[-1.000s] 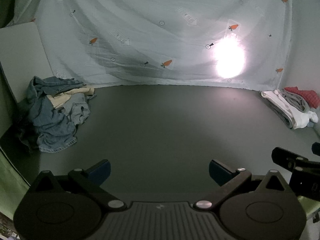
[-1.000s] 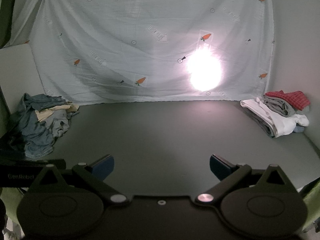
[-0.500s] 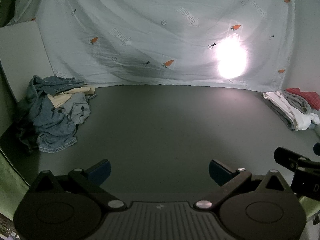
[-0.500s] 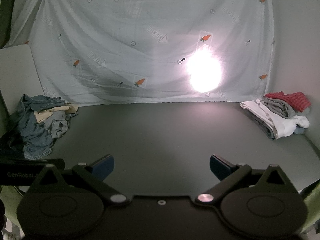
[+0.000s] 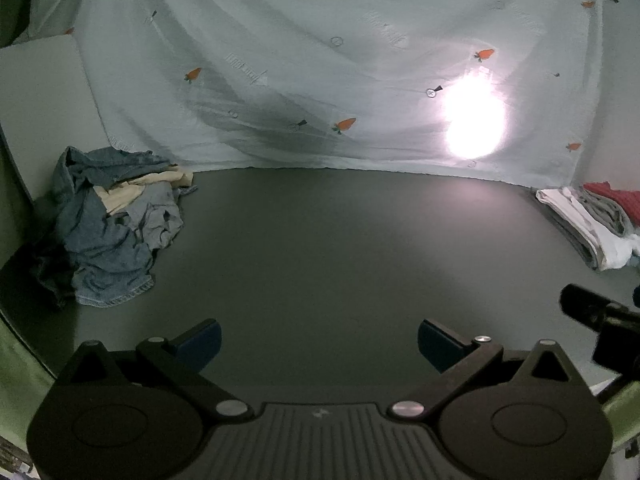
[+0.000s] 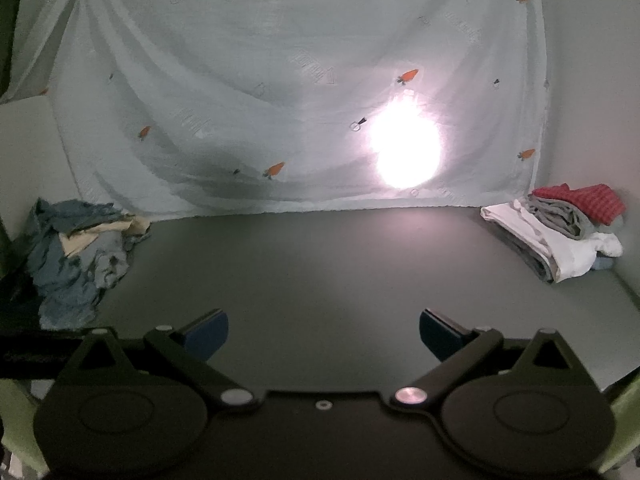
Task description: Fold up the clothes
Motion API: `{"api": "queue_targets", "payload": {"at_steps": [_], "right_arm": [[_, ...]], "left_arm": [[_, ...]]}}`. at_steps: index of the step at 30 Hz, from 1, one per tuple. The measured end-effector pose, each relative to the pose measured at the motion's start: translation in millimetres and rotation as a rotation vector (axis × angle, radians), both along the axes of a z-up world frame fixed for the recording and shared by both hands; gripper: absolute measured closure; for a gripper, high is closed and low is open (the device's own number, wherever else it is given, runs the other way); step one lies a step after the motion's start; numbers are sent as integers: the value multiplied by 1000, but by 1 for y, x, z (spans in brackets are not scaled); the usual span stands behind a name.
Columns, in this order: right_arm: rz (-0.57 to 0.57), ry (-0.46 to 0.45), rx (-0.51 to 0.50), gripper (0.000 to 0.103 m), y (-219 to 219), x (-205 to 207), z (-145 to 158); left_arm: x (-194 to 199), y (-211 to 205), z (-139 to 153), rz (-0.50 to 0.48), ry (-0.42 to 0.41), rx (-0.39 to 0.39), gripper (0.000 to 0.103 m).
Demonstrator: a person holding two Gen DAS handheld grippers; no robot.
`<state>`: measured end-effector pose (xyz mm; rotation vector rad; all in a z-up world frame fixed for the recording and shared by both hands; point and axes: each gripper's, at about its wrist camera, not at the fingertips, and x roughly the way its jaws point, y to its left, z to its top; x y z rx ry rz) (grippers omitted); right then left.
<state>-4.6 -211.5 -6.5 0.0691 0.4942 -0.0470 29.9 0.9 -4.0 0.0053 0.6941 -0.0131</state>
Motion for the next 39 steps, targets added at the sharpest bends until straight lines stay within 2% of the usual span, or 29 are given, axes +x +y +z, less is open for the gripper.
{"api": "queue_targets", "payload": {"at_steps": [5,8,14,18,22,24,27,32,38,39], "right_arm": [[-61,-55,51,0,-23,15,-5],[-88,-58,102,0,-41,35,-10],[-106,-70,266,0,-70,105,-21],[-27,8,361,0,-76,164,-27],[35,37,366,0,-72,211,-38],[54,61,380,0,-66,232,-44],[78,92,432,0,-55,258,-53],[118,168,499,0,-19,305,-69],[223,293,787,4,57,382,-88],[239,313,823,6,74,396,-91]], "left_arm": [[30,4,-2,80,-17,-63,0],[56,2,-5,127,-7,-104,0],[115,9,0,217,22,-176,0],[155,30,6,331,73,-259,0],[175,61,5,476,83,-371,0],[182,77,1,547,83,-381,0],[190,102,-6,640,101,-346,0],[205,161,-17,713,104,-332,1],[241,257,-21,761,54,-391,8],[249,274,-23,772,42,-394,14]]}}
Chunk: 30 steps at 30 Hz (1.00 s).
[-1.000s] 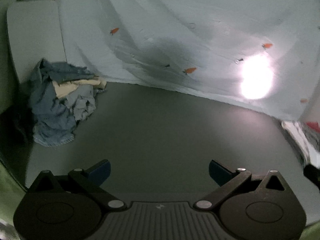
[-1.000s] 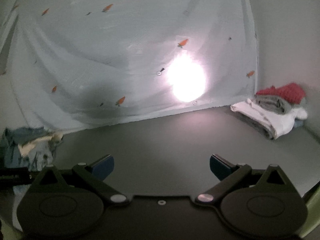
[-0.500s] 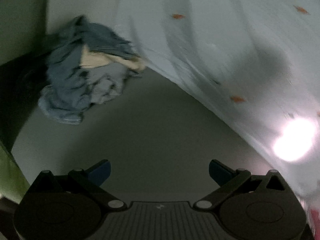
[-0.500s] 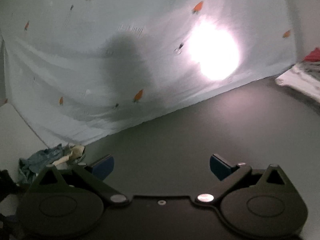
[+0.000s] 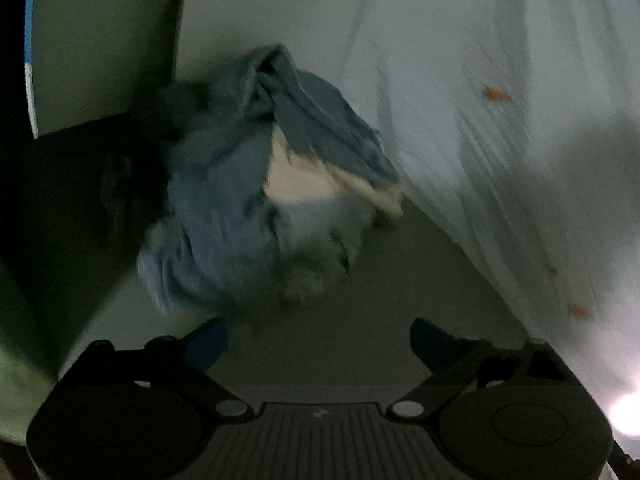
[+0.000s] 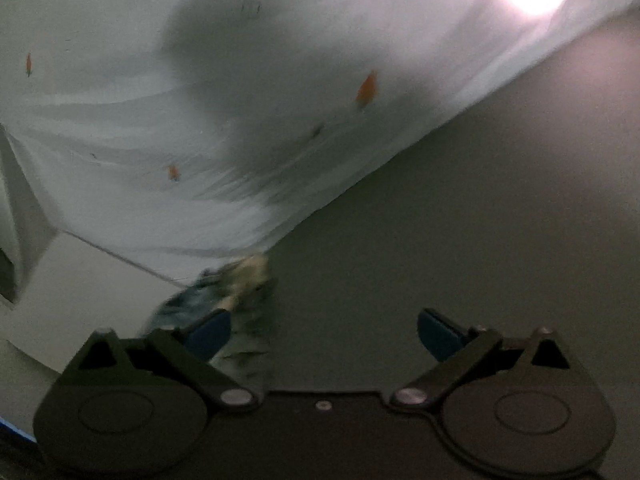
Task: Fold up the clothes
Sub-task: 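Reach both tools into the crumpled clothes pile and grasp the blue jeans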
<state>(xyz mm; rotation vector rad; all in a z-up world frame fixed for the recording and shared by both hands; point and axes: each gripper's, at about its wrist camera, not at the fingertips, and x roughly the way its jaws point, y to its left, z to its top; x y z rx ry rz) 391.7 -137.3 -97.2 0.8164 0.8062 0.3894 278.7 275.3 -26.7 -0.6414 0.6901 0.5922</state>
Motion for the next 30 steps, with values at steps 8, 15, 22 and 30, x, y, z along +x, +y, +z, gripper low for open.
{"api": "queue_targets", "payload": {"at_steps": [8,15,22,30], "right_arm": [[153,163,251,44,155,119,-26],[215,344,487,83,288,210,-62],[280,457,368,75,369,254,-86],[248,488,258,68,368,251,-72]], "left_arm": [[55,139,-14,123,-55,25,53],[111,214,-23,148,-16,182,67],[141,232,-36,87,18,256,65],[143,240,-39,42,0,247,64]]}}
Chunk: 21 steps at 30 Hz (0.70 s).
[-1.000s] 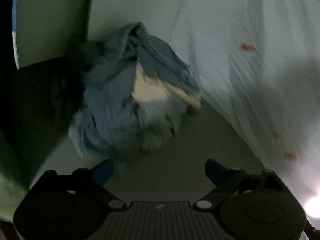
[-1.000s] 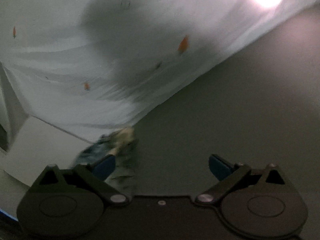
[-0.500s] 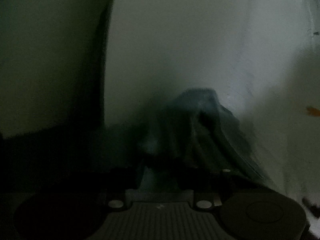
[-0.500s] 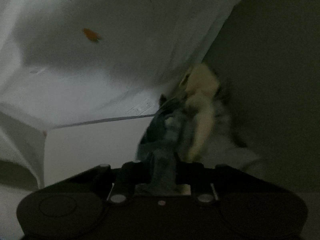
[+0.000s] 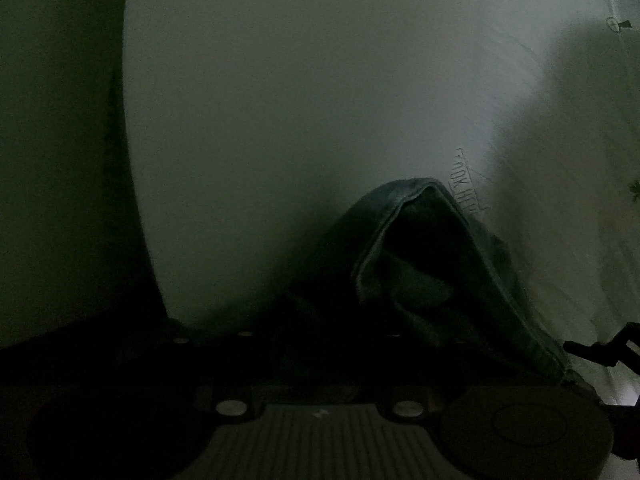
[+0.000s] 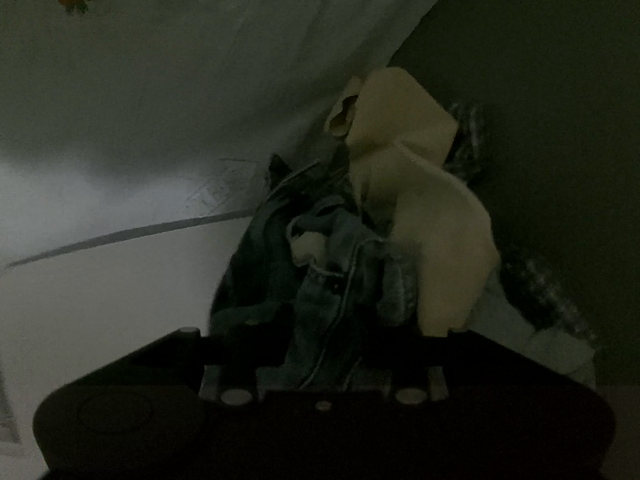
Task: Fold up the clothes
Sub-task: 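Reach both tools into the crumpled clothes pile and grasp the blue jeans, then lift the blue jeans up out of the pile with both tools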
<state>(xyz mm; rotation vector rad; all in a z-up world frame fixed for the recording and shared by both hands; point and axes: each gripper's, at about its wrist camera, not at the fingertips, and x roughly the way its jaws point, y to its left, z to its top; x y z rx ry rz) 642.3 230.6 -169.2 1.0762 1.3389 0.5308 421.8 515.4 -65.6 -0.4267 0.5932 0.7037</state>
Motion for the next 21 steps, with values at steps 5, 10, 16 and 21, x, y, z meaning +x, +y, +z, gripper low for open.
{"api": "queue_targets", "payload": {"at_steps": [5,10,16,21], "right_arm": [[-7,-35,-88,62,-4,-1,11],[-19,-4,-52,44,9,11,-3],[47,-65,-69,62,37,27,-4],[40,-263,-18,90,28,17,22]], "left_arm": [[-2,2,0,0,-11,-2,56],[4,2,-3,-4,0,19,54],[11,5,1,-9,32,54,54],[15,-3,8,3,63,93,88]]}}
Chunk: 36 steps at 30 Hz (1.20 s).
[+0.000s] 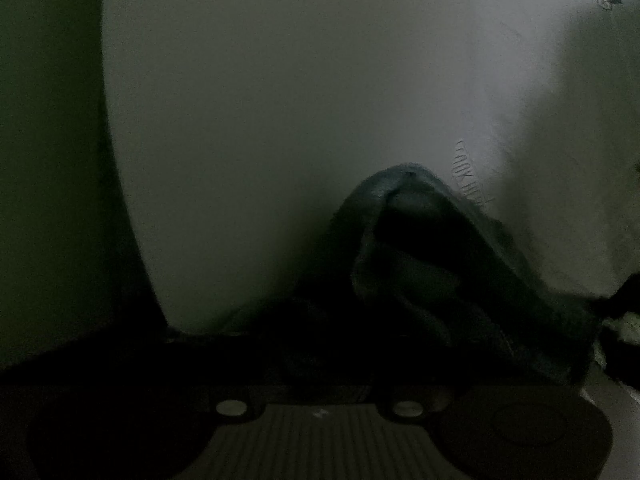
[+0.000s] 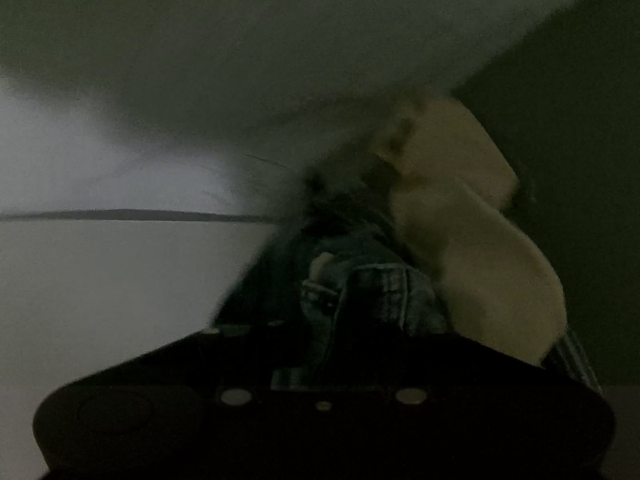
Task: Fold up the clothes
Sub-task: 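Lift the blue jeans up out of the pile with both tools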
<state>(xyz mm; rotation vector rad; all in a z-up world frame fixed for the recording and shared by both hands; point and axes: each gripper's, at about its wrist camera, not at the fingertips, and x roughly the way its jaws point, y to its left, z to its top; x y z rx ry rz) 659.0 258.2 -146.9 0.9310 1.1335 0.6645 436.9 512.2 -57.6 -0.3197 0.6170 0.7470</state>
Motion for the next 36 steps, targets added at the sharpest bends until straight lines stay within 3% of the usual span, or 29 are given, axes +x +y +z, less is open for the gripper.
{"api": "queue_targets", "payload": {"at_steps": [3,8,10,16,20,25,28,32,36], "right_arm": [[-23,-188,96,91,-21,-12,38],[-86,-544,174,92,-68,-37,130],[-121,-645,200,92,-93,-49,164],[-241,-921,248,92,-198,-111,258],[-341,-1126,293,92,-291,-171,313],[-473,-1263,293,92,-413,-252,358],[-570,-1319,247,92,-480,-304,368],[-651,-1391,160,92,-540,-362,368],[-711,-1408,36,92,-576,-407,366]], "left_arm": [[-1,-7,15,10,10,35,92],[-26,-28,68,49,-92,120,95],[-39,-41,94,51,-145,168,96],[-81,-116,180,-45,-372,280,97],[-119,-197,230,-131,-538,348,97],[-151,-290,278,-251,-732,377,97],[-141,-336,286,-330,-819,345,97],[-149,-395,281,-381,-849,338,97],[-145,-424,268,-435,-827,235,97]]}}
